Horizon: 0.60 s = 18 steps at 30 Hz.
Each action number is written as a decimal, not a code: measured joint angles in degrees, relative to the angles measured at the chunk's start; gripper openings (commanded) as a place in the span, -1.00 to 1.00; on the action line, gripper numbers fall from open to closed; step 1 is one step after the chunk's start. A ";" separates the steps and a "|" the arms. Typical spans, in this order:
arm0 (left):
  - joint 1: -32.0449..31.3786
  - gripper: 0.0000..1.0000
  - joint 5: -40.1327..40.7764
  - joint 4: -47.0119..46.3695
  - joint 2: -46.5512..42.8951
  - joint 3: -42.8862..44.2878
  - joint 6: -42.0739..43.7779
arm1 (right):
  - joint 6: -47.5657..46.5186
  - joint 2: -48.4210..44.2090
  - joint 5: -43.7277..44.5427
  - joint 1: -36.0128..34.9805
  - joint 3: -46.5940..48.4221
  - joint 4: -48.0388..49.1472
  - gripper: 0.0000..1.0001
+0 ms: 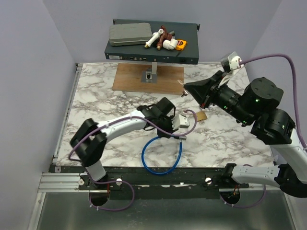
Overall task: Unlock with the key
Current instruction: Pick up the lock from the center of the board.
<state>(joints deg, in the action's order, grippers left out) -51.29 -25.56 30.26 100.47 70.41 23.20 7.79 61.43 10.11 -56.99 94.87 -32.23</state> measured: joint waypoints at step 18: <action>15.04 -1.00 -1.33 20.65 -41.88 8.44 13.33 | -3.80 0.50 -2.54 0.00 2.16 -0.44 -0.99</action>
<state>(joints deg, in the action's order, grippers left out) -36.25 -26.89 50.92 58.59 78.85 36.53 3.99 61.93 7.57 -56.99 97.03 -32.67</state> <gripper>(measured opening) 0.047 0.011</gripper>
